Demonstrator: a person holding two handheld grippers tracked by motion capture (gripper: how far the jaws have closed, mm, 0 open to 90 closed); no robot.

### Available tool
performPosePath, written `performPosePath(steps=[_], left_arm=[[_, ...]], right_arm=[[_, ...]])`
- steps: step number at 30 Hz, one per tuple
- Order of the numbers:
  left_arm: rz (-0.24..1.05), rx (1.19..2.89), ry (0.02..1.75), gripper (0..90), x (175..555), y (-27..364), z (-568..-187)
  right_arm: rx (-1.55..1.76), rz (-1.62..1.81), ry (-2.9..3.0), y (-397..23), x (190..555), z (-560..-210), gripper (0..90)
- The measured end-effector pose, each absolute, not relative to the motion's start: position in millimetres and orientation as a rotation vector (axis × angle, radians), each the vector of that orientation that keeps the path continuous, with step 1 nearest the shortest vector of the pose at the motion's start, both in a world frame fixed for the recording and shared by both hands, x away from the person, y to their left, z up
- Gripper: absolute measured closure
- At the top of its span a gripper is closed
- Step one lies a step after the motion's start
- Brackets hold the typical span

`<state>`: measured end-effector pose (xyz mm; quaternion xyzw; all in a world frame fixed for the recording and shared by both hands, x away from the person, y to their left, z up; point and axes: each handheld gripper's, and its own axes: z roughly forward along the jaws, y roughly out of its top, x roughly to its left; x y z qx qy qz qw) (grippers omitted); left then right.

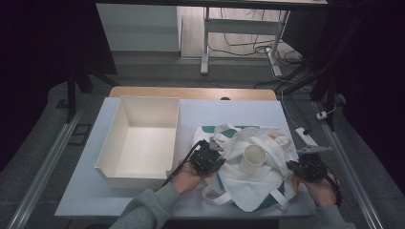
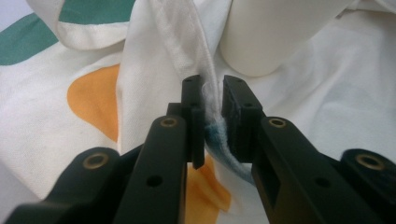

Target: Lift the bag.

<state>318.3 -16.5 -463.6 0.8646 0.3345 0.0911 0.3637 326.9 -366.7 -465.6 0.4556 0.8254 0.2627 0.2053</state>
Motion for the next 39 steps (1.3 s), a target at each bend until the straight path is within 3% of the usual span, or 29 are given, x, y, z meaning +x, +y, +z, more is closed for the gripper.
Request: performPosePath(steps=[39], left_arm=[[0.174, 2.038, 0.768, 81.9, 302.5, 18.6, -397.8]], right_arm=[[1.139, 1.054, 2.06, -374.8, 309.4, -416.6, 86.3]])
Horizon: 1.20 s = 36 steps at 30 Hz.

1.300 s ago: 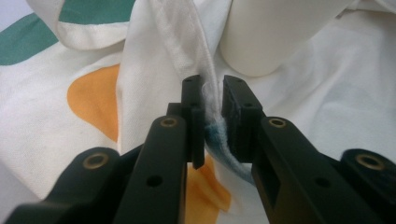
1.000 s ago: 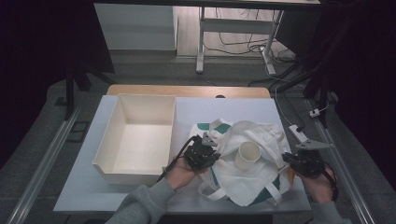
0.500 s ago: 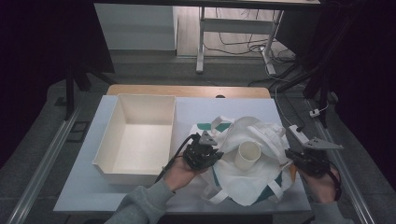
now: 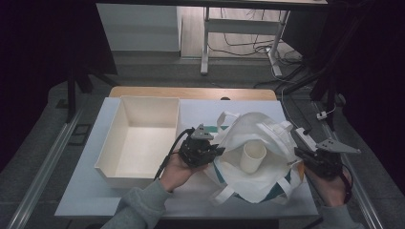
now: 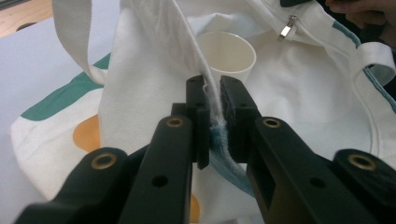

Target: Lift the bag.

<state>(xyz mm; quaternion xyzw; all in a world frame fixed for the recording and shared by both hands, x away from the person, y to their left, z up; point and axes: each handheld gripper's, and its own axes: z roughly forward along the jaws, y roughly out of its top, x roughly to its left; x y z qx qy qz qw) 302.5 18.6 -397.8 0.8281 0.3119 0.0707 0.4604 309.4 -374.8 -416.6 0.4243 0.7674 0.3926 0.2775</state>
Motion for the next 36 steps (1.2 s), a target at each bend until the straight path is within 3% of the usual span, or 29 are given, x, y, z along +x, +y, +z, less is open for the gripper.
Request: performPosePath(steps=[13, 36], left_arm=[[0.149, 1.994, 0.776, 82.1, 312.0, 44.3, -382.4], [0.254, 1.821, 0.815, 82.6, 324.0, 103.7, -342.8]], right_arm=[[1.093, 1.1, 2.013, -369.0, 313.7, -398.9, 86.4], [0.977, 1.246, 1.891, -347.3, 323.2, -352.3, 88.1]])
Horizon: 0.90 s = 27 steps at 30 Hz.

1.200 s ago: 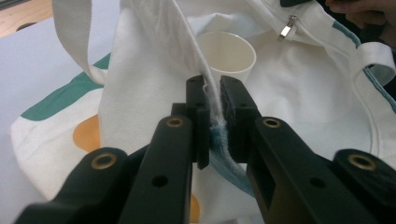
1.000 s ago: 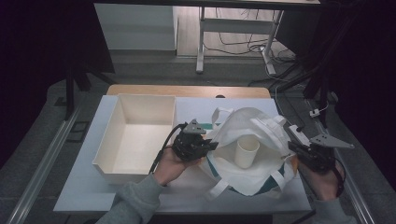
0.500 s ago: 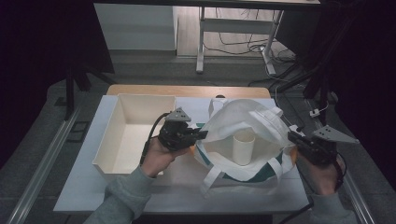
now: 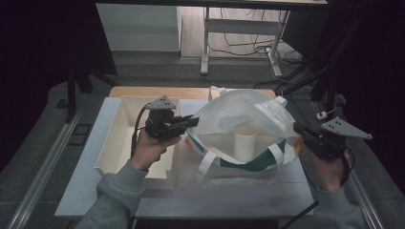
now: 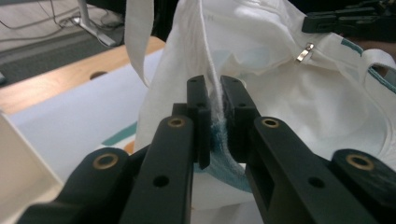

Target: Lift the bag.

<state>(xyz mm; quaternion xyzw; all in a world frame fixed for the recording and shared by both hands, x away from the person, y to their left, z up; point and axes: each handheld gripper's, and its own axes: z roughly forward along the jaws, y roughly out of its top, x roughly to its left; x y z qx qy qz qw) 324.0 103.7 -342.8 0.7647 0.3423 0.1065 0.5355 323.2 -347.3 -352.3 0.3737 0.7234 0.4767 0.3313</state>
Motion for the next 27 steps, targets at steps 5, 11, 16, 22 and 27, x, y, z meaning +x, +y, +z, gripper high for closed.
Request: performPosePath(steps=[5, 11, 16, 22, 27], left_arm=[[0.266, 1.796, 0.822, 82.6, 327.6, 112.0, -337.7], [0.277, 1.783, 0.822, 82.6, 327.5, 114.5, -338.7], [0.292, 1.763, 0.816, 82.7, 325.2, 118.4, -334.8], [0.33, 1.712, 0.806, 82.7, 321.6, 129.6, -316.6], [0.332, 1.726, 0.819, 82.6, 329.0, 127.7, -320.7]], right_arm=[[0.947, 1.267, 1.862, -341.5, 328.0, -336.9, 88.5], [0.928, 1.264, 1.862, -333.3, 332.7, -333.1, 88.6], [0.911, 1.295, 1.837, -331.2, 329.5, -326.0, 88.7], [0.844, 1.334, 1.748, -327.3, 322.3, -296.5, 88.7], [0.853, 1.301, 1.73, -324.8, 334.8, -288.8, 88.8]])
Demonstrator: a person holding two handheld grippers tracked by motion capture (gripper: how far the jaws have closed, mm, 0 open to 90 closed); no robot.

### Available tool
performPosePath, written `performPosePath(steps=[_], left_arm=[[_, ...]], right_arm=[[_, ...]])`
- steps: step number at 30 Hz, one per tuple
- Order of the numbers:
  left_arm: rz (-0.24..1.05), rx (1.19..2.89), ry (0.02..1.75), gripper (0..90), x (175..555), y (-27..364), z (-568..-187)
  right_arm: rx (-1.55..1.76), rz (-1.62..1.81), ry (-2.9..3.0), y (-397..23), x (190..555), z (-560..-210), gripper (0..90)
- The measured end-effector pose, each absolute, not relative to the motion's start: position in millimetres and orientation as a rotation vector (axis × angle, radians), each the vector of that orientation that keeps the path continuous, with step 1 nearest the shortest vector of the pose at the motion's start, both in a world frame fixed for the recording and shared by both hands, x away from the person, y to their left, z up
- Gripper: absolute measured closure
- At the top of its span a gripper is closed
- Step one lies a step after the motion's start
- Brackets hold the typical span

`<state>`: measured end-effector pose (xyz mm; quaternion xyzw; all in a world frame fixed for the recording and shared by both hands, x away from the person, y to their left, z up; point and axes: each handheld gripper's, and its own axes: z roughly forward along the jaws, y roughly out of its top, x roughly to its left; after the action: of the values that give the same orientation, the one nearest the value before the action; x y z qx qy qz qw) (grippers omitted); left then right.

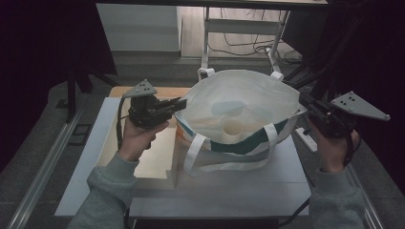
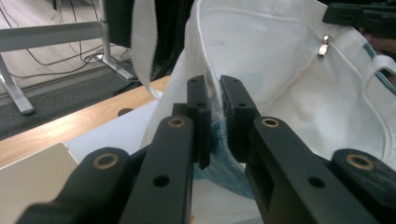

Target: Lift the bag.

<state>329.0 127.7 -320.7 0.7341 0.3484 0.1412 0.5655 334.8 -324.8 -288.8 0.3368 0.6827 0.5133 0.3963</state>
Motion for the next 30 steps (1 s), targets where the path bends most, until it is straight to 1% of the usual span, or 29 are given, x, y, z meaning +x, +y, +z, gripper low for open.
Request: performPosePath(steps=[13, 19, 24, 30], left_arm=[[0.287, 1.864, 0.907, 82.4, 362.8, 108.0, -354.1], [0.266, 1.903, 0.937, 82.3, 372.8, 103.1, -367.1], [0.254, 1.908, 0.946, 82.2, 377.0, 102.2, -371.1], [0.268, 1.97, 0.932, 81.8, 374.4, 95.2, -377.5]], right_arm=[[0.994, 1.154, 1.836, -326.0, 379.1, -334.2, 88.7], [1.095, 1.125, 1.845, -339.4, 394.9, -360.5, 88.8], [1.121, 1.141, 1.836, -349.1, 394.7, -365.5, 88.8], [1.105, 1.132, 1.88, -342.9, 392.5, -372.8, 88.7]])
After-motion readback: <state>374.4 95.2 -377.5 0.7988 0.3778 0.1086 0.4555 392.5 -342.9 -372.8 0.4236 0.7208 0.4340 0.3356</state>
